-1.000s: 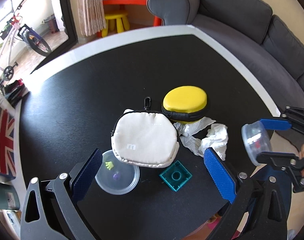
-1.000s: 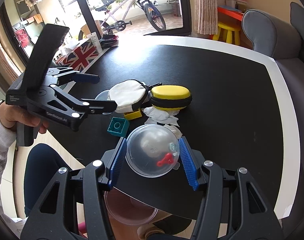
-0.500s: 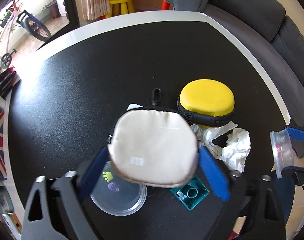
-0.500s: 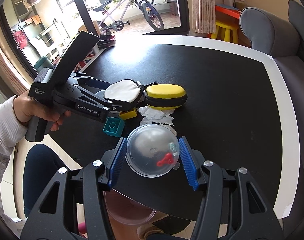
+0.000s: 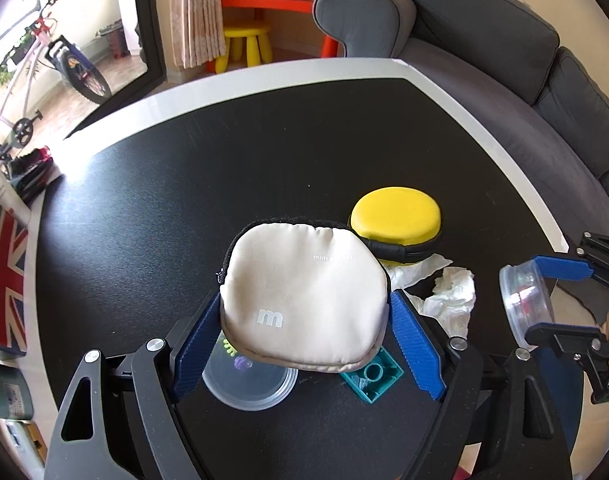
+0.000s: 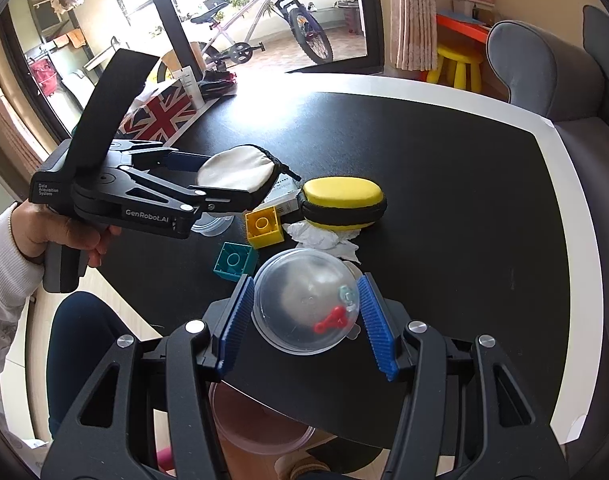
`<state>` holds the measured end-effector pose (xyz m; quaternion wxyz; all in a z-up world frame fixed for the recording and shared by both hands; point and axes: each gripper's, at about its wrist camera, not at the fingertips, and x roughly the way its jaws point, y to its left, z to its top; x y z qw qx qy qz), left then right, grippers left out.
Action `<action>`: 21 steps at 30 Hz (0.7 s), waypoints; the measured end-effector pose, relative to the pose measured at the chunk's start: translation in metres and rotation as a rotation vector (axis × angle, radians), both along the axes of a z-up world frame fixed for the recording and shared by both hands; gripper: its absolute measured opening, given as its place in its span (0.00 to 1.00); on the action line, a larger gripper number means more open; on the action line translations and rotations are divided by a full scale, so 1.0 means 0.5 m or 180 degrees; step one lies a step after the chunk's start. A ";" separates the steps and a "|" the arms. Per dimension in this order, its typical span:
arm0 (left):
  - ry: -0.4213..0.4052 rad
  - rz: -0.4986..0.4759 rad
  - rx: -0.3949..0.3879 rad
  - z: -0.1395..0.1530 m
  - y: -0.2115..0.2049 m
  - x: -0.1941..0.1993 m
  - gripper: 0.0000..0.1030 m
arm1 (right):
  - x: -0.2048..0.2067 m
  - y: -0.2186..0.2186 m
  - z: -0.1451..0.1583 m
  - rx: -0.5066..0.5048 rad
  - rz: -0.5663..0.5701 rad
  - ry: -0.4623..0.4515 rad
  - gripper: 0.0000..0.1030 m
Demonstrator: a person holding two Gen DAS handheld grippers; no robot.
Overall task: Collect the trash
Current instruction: 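Grasp the white zip pouch with the left gripper while the right holds the dome container, then lift the pouch and dome container and carry both over the pink bin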
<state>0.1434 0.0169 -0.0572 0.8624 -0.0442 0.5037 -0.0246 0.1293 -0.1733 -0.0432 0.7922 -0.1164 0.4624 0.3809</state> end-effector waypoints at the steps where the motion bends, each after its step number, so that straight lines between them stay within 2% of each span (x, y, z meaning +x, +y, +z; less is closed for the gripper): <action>1: -0.0037 0.0005 0.0003 0.007 0.000 -0.007 0.77 | -0.002 0.001 0.002 0.0001 0.0002 -0.0011 0.52; 10: -0.0414 0.0020 0.0033 0.093 -0.003 -0.094 0.77 | -0.029 -0.006 0.029 0.0031 0.0003 -0.0120 0.52; 21: -0.0713 -0.0032 0.0024 0.137 -0.039 -0.217 0.77 | -0.104 -0.022 0.066 0.0081 0.0066 -0.0316 0.52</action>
